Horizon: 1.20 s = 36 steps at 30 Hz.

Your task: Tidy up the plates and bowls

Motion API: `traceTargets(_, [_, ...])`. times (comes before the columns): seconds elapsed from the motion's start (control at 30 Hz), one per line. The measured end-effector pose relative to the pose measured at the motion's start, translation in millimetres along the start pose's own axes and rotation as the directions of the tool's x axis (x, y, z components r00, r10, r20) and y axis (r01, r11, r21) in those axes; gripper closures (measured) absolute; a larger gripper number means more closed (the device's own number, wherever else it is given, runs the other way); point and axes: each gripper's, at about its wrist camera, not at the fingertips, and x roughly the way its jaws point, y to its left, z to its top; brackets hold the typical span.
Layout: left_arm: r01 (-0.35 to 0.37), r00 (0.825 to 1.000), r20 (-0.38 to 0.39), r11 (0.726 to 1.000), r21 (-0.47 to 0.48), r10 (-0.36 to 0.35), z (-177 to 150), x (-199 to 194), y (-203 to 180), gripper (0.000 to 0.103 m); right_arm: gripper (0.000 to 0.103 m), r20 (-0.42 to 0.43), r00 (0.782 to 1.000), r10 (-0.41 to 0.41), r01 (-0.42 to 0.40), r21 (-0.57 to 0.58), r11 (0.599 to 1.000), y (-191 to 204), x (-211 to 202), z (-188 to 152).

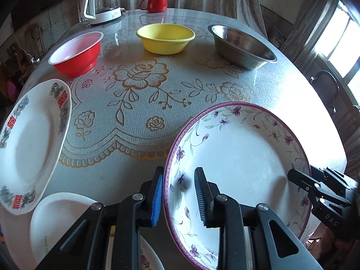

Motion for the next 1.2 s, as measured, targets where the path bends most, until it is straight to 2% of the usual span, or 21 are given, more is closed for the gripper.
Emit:
traceTargets(0.1, [-0.019, 1.000, -0.009, 1.000, 0.024, 0.020, -2, 1, -3, 0.078, 0.077, 0.003, 1.000, -0.014, 0.014, -0.005, 1.000, 0, 1, -1])
traceTargets(0.23, [-0.005, 1.000, 0.002, 0.998, -0.062, 0.005, -1, -1, 3, 0.078, 0.085, -0.006, 1.000, 0.022, -0.022, 0.058, 0.998, -12, 1, 1])
traceTargets(0.33, [-0.022, 0.999, 0.030, 0.997, -0.074, 0.024, -3, -3, 0, 0.078, 0.085, -0.011, 1.000, 0.024, -0.023, 0.059, 0.998, -12, 1, 1])
traceTargets(0.47, [0.050, 0.998, 0.043, 0.991, -0.125, -0.045, -6, -7, -3, 0.078, 0.085, 0.013, 1.000, 0.028, -0.029, 0.090, 0.995, -20, -4, 2])
traceTargets(0.53, [0.045, 0.998, 0.051, 0.992, -0.117, -0.039, -4, -6, -13, 0.078, 0.085, 0.042, 0.999, 0.014, -0.018, 0.097, 0.995, -26, -10, 7])
traceTargets(0.67, [0.078, 0.996, 0.058, 0.984, -0.162, -0.069, 4, -1, -21, 0.078, 0.085, 0.083, 0.996, -0.017, 0.009, 0.099, 0.995, -37, -19, 19])
traceTargets(0.77, [0.077, 0.996, 0.051, 0.978, -0.192, -0.068, 10, 5, -24, 0.078, 0.085, 0.104, 0.994, -0.024, 0.013, 0.107, 0.994, -45, -20, 29])
traceTargets(0.9, [0.068, 0.997, 0.048, 0.972, -0.225, -0.058, 18, 13, -26, 0.078, 0.085, 0.104, 0.994, -0.020, 0.007, 0.117, 0.993, -55, -9, 42])
traceTargets(1.1, [0.048, 0.998, 0.061, 0.970, -0.236, -0.035, 29, 19, -28, 0.078, 0.085, 0.044, 0.999, 0.022, -0.029, 0.171, 0.985, -73, 27, 50])
traceTargets(1.2, [0.052, 0.997, 0.067, 0.969, -0.240, -0.037, 29, 20, -28, 0.078, 0.083, 0.065, 0.996, 0.055, -0.066, 0.189, 0.980, -78, 30, 48])
